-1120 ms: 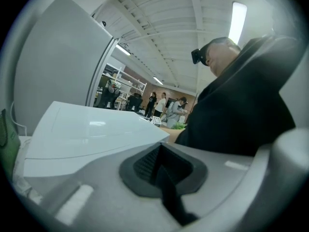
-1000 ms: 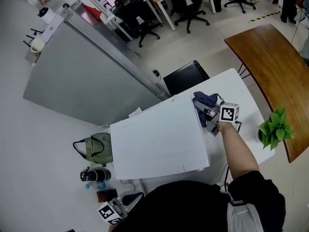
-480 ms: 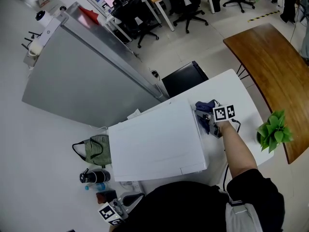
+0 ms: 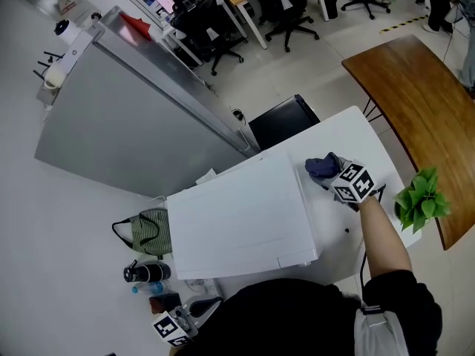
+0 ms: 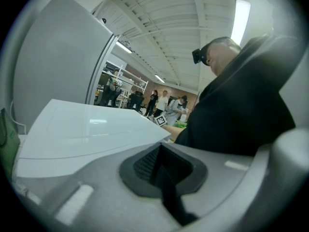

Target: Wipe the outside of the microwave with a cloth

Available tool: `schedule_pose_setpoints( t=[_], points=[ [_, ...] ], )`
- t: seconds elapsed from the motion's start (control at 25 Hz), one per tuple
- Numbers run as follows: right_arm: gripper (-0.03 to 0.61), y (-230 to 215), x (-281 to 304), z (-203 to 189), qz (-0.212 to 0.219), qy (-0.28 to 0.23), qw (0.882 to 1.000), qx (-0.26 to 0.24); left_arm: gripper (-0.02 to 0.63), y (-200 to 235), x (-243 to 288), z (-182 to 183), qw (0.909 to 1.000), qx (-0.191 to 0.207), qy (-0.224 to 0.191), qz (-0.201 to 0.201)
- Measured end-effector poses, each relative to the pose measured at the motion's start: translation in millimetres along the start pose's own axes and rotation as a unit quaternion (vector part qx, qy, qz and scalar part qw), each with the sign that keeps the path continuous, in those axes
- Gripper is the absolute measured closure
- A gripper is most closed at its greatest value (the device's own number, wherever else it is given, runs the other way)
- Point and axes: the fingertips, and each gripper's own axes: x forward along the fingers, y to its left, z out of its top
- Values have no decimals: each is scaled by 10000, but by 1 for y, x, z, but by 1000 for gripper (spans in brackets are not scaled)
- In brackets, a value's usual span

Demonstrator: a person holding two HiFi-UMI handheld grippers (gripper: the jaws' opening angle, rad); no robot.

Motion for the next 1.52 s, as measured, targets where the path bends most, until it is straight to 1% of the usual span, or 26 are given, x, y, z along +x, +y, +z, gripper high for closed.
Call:
schedule_pose_setpoints(
  t=[0.04,0.08,0.12,0.16,0.24,0.32,0.36,0.4,0.52,0.56,0.6,0.72,0.76,0.88,1.04,1.24,1.28,1.32,1.36,1.4,1.44,1.48,1.52],
  points=[
    [439,15,-13,16,25,19,9979,-652,611,0,1,0,10000,-7,12,-24],
    [439,30,-22,29,53,139,9915,-1296,611,0,3,0,10000,-9,27,-59],
    [439,44,-27,37,78,354,9813,-1890,611,0,5,0,9999,-6,38,-98],
    [439,55,-27,39,95,647,9684,-2406,611,-1,7,0,9999,1,42,-138],
    [439,64,-19,31,82,1337,9394,-3156,611,-2,10,1,9998,15,51,-207],
    [439,62,-4,15,65,1928,9138,-3574,611,-4,12,1,9997,17,53,-251],
    [439,59,4,7,72,2130,9051,-3679,611,-4,12,2,9997,21,48,-259],
    [439,56,11,1,100,2259,9003,-3719,611,-4,12,2,9996,28,42,-261],
    [439,45,24,-8,339,2392,9003,-3622,611,-4,11,3,9997,60,26,-244],
    [439,43,26,-9,416,2468,8967,-3650,611,-4,10,3,9997,72,26,-231],
    [439,41,27,-12,472,2614,8884,-3744,611,-4,9,3,9997,85,29,-216],
    [439,40,24,-28,583,3217,8511,-4108,611,-5,6,2,9998,111,19,-136],
    [439,38,23,-31,583,3347,8430,-4170,611,-4,4,2,9999,100,0,-90],
    [439,32,31,-48,661,3639,8265,-4243,611,-1,-1,2,10000,54,-69,20],
    [439,23,50,-95,1060,4110,7988,-4263,611,-2,1,0,10000,35,-78,-4],
    [439,20,63,-130,1537,4300,7814,-4252,611,-1,3,1,9999,35,-86,-48],
    [439,21,64,-133,1598,4295,7816,-4231,611,-2,4,1,9999,35,-83,-63],
    [437,23,63,-134,1628,4258,7861,-4175,611,-2,5,2,9999,33,-77,-76],
    [438,24,60,-130,1612,4173,7960,-4078,611,-2,5,1,9999,30,-71,-85],
    [438,24,55,-122,1532,4004,8137,-3925,611,-2,6,1,9999,24,-71,-85],
    [439,24,48,-107,1392,3714,8405,-3691,611,-1,7,1,9999,13,-78,-73],
    [439,25,39,-88,1229,3287,8744,-3352,611,-1,7,1,9999,-7,-89,-51],
    [439,26,29,-65,1097,2720,9115,-2883,611,1,6,1,9999,-31,-102,-29]
  ],
)
